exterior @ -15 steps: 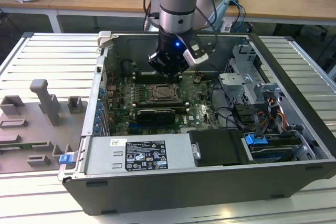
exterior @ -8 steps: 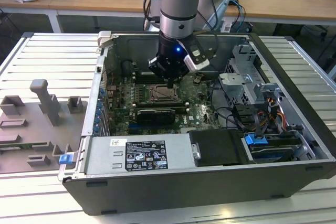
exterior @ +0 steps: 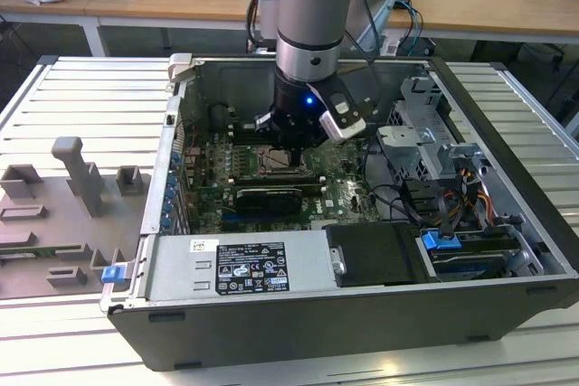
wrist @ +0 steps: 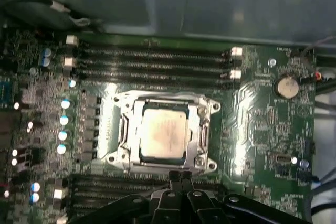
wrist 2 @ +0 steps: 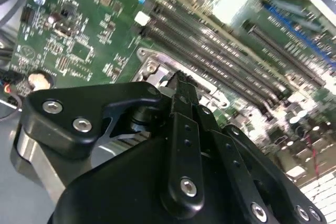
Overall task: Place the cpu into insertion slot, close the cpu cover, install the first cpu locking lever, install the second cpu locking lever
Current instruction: 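Install the second cpu locking lever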
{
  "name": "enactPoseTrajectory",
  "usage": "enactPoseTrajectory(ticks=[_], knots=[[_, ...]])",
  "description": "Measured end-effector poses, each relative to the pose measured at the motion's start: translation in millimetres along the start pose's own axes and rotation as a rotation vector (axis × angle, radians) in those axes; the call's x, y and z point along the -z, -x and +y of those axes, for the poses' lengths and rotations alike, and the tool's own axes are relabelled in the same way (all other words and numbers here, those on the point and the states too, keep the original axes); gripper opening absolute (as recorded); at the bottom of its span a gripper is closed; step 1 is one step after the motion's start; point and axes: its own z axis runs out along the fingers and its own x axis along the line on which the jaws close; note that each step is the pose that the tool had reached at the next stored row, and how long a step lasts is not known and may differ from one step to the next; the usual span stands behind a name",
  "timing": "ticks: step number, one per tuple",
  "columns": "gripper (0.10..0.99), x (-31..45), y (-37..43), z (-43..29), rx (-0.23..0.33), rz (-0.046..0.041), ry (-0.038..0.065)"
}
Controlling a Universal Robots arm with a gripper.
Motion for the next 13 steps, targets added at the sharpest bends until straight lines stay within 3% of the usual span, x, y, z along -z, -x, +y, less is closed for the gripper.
enactPoseTrajectory(ticks=[3,7,11,13], knots=[[0.106,0.1,-6.7,-2.5,0.000,0.0000,0.002],[0.106,-0.4,-23.9,-3.2,0.000,-0.0003,0.005],[0.106,-3.8,-28.7,-3.2,0.001,-0.0002,0.006],[0.106,-6.5,-29.5,-3.5,0.001,-0.0006,0.011]])
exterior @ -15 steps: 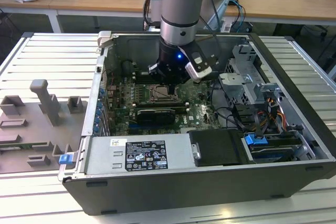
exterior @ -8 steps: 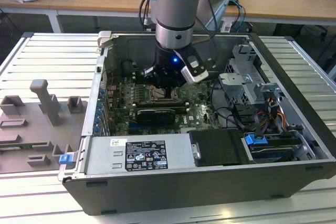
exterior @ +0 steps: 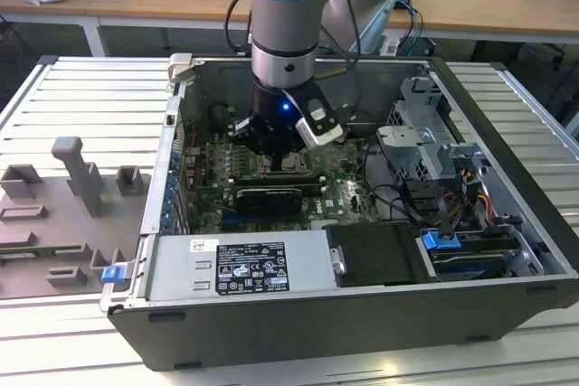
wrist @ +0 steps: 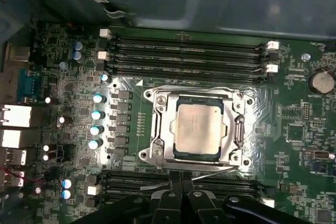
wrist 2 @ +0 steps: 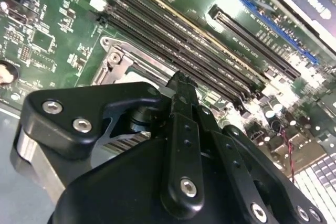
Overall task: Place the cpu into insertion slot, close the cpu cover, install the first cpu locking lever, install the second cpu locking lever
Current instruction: 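Install the second cpu locking lever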
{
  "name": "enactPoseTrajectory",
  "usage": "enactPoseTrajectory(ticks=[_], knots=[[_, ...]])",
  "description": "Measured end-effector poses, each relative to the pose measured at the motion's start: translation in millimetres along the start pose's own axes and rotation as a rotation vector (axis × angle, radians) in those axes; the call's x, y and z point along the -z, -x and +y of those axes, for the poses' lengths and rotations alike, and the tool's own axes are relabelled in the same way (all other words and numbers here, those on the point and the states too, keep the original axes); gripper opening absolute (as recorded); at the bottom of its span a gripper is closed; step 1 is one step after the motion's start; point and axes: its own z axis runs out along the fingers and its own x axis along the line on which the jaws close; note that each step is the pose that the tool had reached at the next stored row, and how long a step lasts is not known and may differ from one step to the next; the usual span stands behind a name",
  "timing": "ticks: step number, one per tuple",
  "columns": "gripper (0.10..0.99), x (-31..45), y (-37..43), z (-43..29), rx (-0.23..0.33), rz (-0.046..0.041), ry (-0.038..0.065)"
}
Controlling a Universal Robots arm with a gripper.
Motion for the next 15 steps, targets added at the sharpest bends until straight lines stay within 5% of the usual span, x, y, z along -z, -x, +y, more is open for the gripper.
enactPoseTrajectory(ticks=[5,8,10,15], knots=[[0.106,-7.5,-4.4,-0.3,0.000,-0.0011,0.008],[0.106,-8.5,-7.9,-2.6,0.003,-0.0130,0.042],[0.106,-8.2,-13.1,-8.8,0.006,-0.0178,0.053],[0.106,-9.7,-16.0,-11.0,0.024,-0.0198,0.090]])
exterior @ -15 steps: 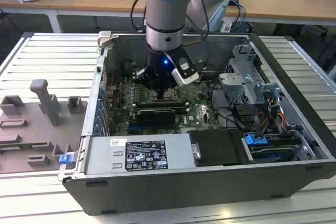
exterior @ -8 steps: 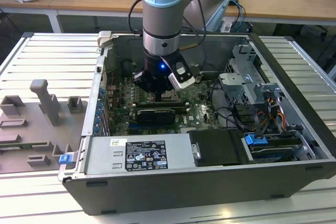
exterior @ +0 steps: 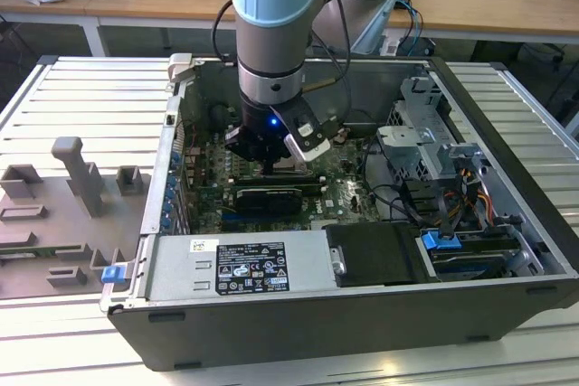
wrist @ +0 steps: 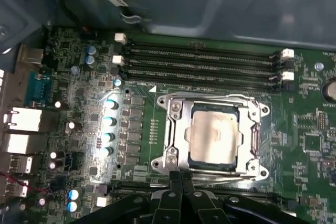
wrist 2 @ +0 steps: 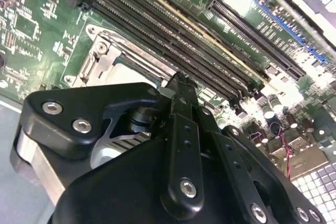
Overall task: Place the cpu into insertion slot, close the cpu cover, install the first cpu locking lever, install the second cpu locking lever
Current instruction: 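Install the second cpu locking lever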
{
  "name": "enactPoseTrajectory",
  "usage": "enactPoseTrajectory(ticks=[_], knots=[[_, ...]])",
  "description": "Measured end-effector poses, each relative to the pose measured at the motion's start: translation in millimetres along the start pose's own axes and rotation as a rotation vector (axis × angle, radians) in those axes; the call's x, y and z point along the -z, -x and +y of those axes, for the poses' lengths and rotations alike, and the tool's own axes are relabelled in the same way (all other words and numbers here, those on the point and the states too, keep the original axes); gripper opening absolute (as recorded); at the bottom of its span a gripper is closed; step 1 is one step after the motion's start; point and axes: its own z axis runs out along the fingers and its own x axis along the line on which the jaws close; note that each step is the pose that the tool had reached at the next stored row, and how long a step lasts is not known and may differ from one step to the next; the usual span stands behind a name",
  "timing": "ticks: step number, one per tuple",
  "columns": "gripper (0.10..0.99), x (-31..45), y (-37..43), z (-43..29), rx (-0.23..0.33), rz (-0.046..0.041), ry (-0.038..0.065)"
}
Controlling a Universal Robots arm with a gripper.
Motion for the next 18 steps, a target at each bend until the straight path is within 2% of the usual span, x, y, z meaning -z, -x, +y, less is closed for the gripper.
enactPoseTrajectory(ticks=[2,5,9,12,14,18], knots=[[0.106,-0.3,-1.4,-0.7,0.008,0.0003,0.011],[0.106,0.1,-8.1,-4.5,0.010,0.0000,0.018],[0.106,-0.2,-11.7,-7.9,0.010,-0.0010,0.028],[0.106,-2.6,-13.5,-10.0,0.010,-0.0027,0.044],[0.106,-4.3,-13.6,-10.4,0.010,-0.0033,0.052],[0.106,-9.5,-15.0,-11.7,0.011,-0.0058,0.080]])
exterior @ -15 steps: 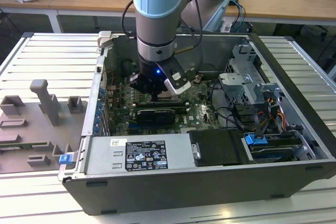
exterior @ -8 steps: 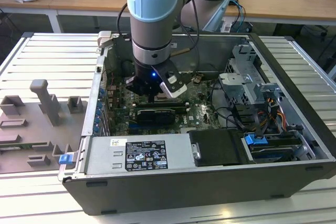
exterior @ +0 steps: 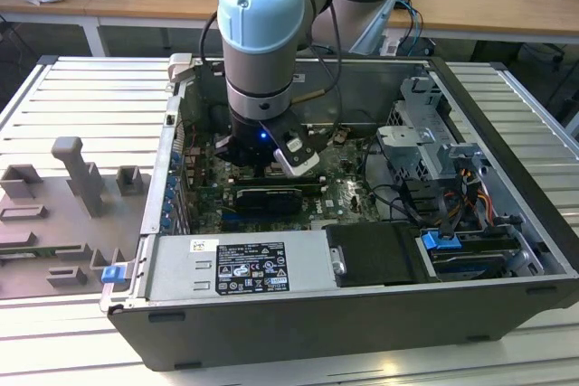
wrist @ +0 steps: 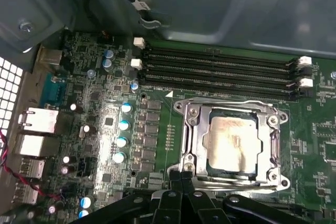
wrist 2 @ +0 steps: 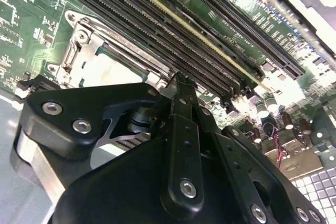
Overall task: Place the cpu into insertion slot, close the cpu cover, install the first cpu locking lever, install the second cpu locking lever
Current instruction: 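Install the second cpu locking lever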
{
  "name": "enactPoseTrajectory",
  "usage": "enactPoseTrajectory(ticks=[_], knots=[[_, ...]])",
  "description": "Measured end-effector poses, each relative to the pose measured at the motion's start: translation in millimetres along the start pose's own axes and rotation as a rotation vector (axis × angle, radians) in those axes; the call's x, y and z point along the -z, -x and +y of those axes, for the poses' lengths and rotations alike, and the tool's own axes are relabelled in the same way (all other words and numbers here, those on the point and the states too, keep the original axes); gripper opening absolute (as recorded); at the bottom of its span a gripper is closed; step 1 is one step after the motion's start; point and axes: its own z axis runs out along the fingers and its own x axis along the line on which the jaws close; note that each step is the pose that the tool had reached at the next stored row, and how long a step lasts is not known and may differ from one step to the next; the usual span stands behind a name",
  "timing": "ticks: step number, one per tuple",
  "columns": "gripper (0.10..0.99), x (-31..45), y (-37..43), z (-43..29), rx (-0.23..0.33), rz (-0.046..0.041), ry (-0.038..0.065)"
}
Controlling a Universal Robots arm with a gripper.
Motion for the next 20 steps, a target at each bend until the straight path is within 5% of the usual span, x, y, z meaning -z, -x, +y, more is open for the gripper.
enactPoseTrajectory(ticks=[4,6,11,20], knots=[[0.106,-5.8,-2.3,-1.2,0.002,-0.0031,0.030],[0.106,-6.9,-3.1,-1.5,0.002,-0.0031,0.035],[0.106,-5.8,-4.0,-1.1,0.003,-0.0042,0.043],[0.106,12.8,-3.4,3.6,0.002,-0.0045,0.047]])
